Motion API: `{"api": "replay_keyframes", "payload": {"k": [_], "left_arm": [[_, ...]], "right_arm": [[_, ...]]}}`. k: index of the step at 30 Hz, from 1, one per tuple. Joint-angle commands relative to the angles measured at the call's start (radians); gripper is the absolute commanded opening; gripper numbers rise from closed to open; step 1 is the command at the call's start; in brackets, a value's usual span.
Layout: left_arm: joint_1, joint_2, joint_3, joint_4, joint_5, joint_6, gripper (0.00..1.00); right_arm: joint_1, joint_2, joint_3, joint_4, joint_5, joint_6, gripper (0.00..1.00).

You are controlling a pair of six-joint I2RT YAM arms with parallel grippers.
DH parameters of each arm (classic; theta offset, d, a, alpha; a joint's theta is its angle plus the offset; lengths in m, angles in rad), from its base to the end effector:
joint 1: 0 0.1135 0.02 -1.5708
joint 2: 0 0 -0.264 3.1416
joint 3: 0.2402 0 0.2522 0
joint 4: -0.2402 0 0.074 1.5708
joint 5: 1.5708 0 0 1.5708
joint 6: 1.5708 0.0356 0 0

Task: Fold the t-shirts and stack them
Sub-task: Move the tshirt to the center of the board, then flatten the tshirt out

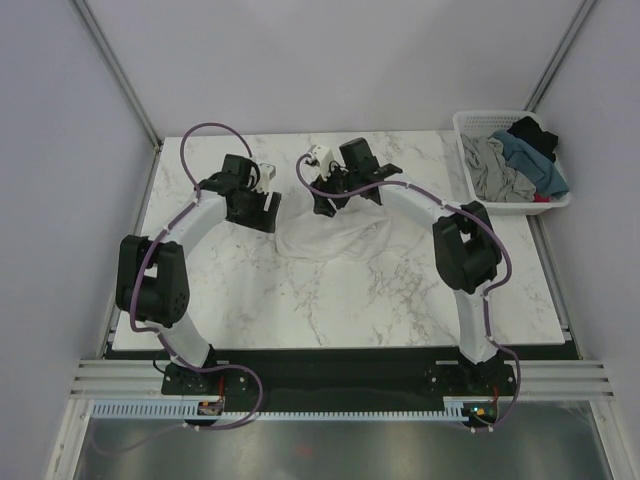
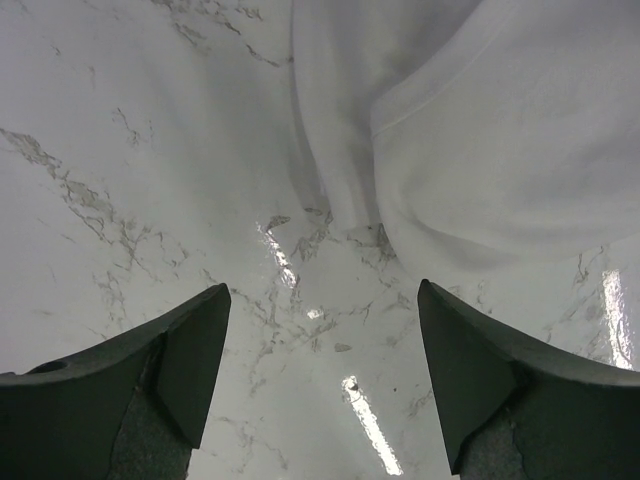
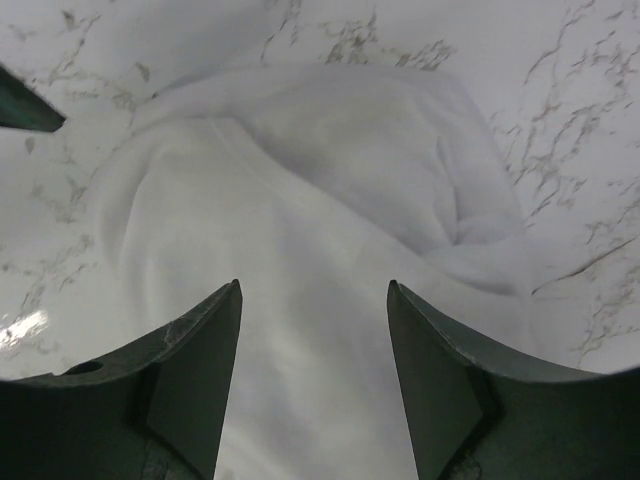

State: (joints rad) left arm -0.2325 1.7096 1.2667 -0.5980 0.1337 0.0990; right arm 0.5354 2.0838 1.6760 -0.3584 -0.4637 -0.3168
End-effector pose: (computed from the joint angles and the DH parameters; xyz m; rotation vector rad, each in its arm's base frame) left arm 0.3481 -0.0873 0.2299 0.4780 2.5695 -0.2219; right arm 0.4000 0.2558 0.2281 -1.1678 2.0105 0.6503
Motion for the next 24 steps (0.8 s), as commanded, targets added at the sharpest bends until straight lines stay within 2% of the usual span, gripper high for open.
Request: {"api": "replay_keyframes", "payload": {"k": [1, 6, 7, 9, 14, 24], "left_arm": [[-0.004, -0.004, 0.034, -0.011, 0.004, 0.042, 0.83], [-0.002, 0.054, 0.094, -0.003, 0.029, 0.047, 0.81], [-0.002, 0.070, 0.111, -0.002, 0.038, 0.051, 0.77], [-0.004, 0.122, 0.175, -0.005, 0.084, 0.062, 0.75], [-0.017, 0.241, 0.293, -0.014, 0.110, 0.054, 0.75], [-0.027, 0.343, 0.419, -0.016, 0.076, 0.051, 0.78]], "right_arm": [[-0.003, 0.061, 0.105, 0.102, 0.057, 0.027, 0.68], [-0.014, 0.113, 0.166, 0.147, 0.190, 0.058, 0.69], [-0.018, 0.116, 0.172, 0.145, 0.204, 0.064, 0.68], [-0.047, 0.124, 0.189, 0.142, 0.224, 0.096, 0.69], [-0.103, 0.143, 0.192, 0.107, 0.220, 0.091, 0.67], [-0.117, 0.173, 0.194, -0.005, 0.125, 0.093, 0.64]]}}
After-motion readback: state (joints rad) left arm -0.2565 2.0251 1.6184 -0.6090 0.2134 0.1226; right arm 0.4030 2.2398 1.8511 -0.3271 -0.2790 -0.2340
